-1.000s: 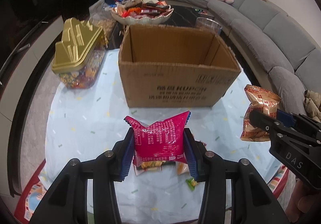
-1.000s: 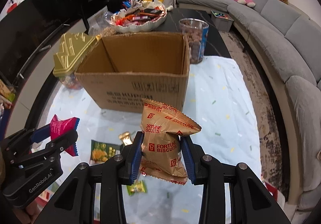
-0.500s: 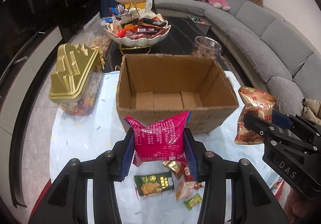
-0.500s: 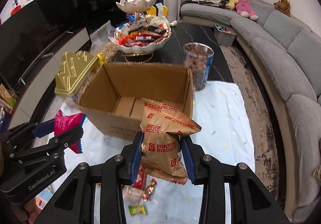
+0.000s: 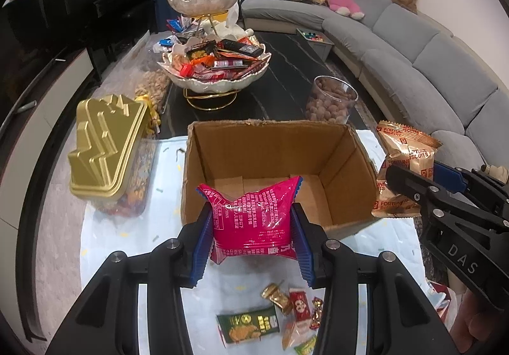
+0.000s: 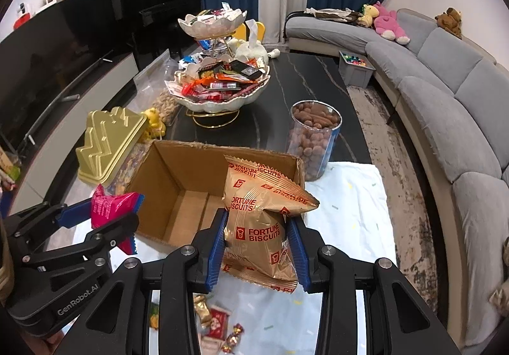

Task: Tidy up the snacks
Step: 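Lift and carry the pink packet and the orange bag over the cardboard box with both tools, then open both tools to drop the pink packet and orange bag into the box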

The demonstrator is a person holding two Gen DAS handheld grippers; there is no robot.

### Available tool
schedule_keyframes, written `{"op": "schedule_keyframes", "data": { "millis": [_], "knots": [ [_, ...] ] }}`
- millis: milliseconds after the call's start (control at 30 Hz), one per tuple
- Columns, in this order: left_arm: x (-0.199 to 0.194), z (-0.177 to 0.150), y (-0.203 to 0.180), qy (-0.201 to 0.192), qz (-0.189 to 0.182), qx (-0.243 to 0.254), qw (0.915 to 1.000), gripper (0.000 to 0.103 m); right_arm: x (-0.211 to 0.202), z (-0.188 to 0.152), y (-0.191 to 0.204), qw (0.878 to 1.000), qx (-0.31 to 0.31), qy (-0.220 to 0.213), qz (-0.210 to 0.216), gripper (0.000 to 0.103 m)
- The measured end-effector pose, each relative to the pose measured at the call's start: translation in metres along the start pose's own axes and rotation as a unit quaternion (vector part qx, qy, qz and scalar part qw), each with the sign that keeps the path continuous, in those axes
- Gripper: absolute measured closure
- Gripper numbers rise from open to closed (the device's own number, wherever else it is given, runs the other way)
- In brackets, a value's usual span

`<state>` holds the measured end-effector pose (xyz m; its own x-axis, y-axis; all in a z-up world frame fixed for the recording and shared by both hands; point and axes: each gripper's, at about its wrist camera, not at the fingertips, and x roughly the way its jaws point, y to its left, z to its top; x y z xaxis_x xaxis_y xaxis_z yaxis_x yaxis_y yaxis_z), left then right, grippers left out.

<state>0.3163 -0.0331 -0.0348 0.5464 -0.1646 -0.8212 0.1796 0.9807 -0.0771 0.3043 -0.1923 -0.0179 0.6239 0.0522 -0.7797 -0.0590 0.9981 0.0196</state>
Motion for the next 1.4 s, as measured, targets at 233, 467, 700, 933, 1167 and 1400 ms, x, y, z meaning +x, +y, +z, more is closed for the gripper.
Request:
{"op": "schedule_keyframes", "data": {
  "millis": [233,467,700,933,1167,1400],
  "knots": [
    [0.020,0.015,0.000,0.004,-0.006,0.001,1.0000,0.057,0.022,0.008,-0.005,1.000,0.001,0.010,0.002,0.064],
    [0.040,0.024,0.006,0.016,-0.009,-0.004,0.9998,0.057,0.044,0.013,-0.001,1.000,-0.004,0.021,0.010,0.064],
    [0.053,0.024,0.004,0.025,-0.009,0.007,0.9996,0.056,0.060,0.013,0.000,0.999,-0.010,0.032,0.013,0.064],
    [0.052,0.024,0.003,0.018,-0.001,0.018,0.9997,0.040,0.056,0.014,-0.002,1.000,-0.012,0.016,0.000,0.042],
    [0.039,0.026,0.011,0.002,0.015,0.006,0.9999,0.018,0.047,0.017,-0.007,1.000,0.000,0.007,-0.012,0.028],
    [0.017,0.023,0.007,-0.022,0.035,0.020,0.9990,0.013,0.033,0.013,-0.008,1.000,0.009,-0.001,-0.015,0.028]
  ]
}}
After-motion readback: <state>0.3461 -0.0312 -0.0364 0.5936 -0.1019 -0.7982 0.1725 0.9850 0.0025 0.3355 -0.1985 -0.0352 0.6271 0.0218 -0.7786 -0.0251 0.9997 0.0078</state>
